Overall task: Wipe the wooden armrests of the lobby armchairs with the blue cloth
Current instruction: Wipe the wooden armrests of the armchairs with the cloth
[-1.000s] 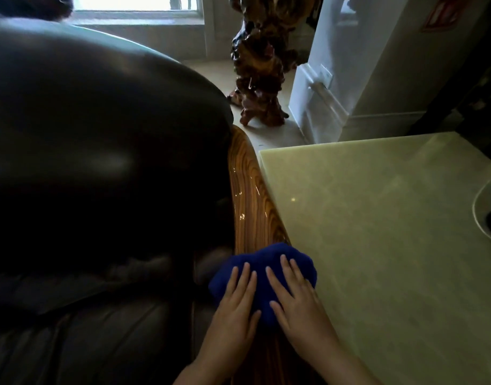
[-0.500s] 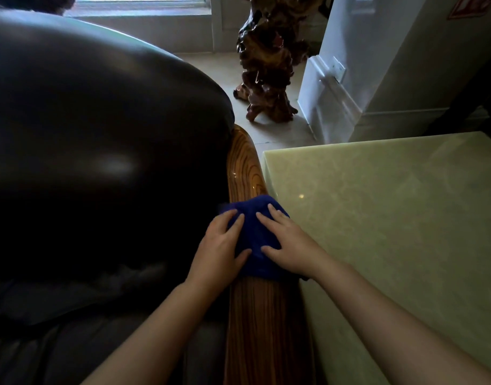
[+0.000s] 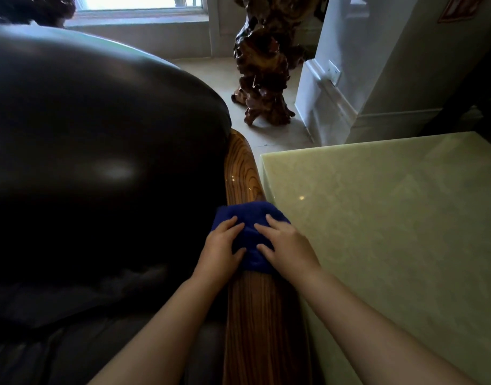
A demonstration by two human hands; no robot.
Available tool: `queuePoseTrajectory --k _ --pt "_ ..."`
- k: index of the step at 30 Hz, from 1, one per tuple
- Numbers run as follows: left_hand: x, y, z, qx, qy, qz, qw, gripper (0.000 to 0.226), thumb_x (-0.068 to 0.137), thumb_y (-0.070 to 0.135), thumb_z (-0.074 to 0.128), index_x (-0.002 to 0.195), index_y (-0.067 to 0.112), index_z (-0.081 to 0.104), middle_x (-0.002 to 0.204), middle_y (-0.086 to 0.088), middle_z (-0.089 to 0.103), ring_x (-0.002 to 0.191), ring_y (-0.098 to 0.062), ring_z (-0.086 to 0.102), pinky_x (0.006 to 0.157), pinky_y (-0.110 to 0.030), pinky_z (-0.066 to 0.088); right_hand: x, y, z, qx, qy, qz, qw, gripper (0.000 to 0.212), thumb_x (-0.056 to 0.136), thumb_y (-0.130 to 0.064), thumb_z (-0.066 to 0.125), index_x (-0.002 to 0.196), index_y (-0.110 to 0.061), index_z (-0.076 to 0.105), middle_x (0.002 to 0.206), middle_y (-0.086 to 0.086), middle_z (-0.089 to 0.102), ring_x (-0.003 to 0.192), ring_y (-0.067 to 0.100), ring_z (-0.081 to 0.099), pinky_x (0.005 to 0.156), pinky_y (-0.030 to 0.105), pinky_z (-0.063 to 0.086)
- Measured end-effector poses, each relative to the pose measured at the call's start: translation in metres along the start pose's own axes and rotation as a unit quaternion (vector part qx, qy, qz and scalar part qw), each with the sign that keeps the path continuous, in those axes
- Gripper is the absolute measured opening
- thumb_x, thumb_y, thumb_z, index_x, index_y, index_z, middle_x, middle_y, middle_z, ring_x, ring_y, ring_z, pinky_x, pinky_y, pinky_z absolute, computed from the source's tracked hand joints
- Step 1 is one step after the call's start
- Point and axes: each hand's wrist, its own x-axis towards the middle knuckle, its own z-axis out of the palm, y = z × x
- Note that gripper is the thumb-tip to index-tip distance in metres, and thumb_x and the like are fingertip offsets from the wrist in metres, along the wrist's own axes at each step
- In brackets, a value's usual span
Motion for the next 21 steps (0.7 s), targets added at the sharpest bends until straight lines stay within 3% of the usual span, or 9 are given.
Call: queuePoseTrajectory --k 3,6,8,11,15,21 --pt "-0.023 -0.001 -0.001 0.022 0.014 0.022 0.999 0.048 0.085 0.01 0.057 0.131 0.02 0.047 0.146 0.002 0.04 0.135 -0.016 0.033 0.114 -0.033 0.028 -0.02 -0.01 0.005 -0.095 0.01 -0.031 0.995 0.033 0.092 -0.018 0.048 0.125 -0.014 0.051 0.141 0.013 0.047 0.123 0.03 0.048 0.101 0.038 0.04" --pt "-0.045 -0.002 -0.008 0.047 -0.016 0.043 0.998 0.041 0.087 0.009 0.053 0.127 0.019 0.052 0.142 0.002 0.045 0.132 -0.014 0.038 0.112 -0.03 0.031 -0.039 -0.021 0.002 -0.135 -0.031 -0.053 0.989 0.025 0.092 -0.007 0.043 0.114 -0.008 0.055 0.128 0.016 0.057 0.113 0.032 0.055 0.096 0.04 0.045" --pt "-0.056 0.001 -0.015 0.05 -0.071 0.036 0.996 0.037 0.087 0.009 0.052 0.122 0.02 0.055 0.137 0.0 0.051 0.127 -0.012 0.045 0.109 -0.029 0.037 -0.052 -0.03 -0.003 -0.115 -0.073 -0.046 0.99 0.023 0.091 -0.005 0.042 0.108 -0.007 0.057 0.117 0.016 0.063 0.107 0.033 0.058 0.091 0.04 0.047" --pt "-0.07 0.013 -0.035 0.033 -0.133 -0.006 0.991 0.027 0.085 0.012 0.056 0.109 0.021 0.061 0.117 0.0 0.062 0.105 -0.01 0.059 0.093 -0.026 0.05 -0.068 -0.044 -0.024 -0.041 -0.113 0.012 0.993 0.018 0.087 -0.013 0.048 0.099 -0.013 0.061 0.104 0.011 0.067 0.099 0.03 0.061 0.079 0.033 0.047" --pt "-0.089 0.038 -0.081 0.005 -0.131 -0.031 0.991 0.024 0.08 0.01 0.06 0.101 0.019 0.066 0.104 -0.001 0.067 0.094 -0.012 0.061 0.075 -0.018 0.048 -0.079 -0.07 -0.076 0.039 -0.107 0.067 0.991 0.021 0.079 -0.017 0.061 0.098 -0.023 0.067 0.098 0.004 0.069 0.087 0.02 0.064 0.069 0.027 0.047" --pt "-0.12 0.088 -0.197 -0.019 -0.155 -0.029 0.987 0.025 0.074 0.007 0.062 0.097 0.016 0.068 0.09 0.002 0.064 0.083 -0.008 0.059 0.068 -0.017 0.048 -0.081 -0.137 -0.183 0.098 -0.146 0.003 0.984 0.016 0.075 -0.018 0.07 0.09 -0.024 0.07 0.078 -0.011 0.061 0.069 -0.002 0.057 0.054 0.013 0.044"
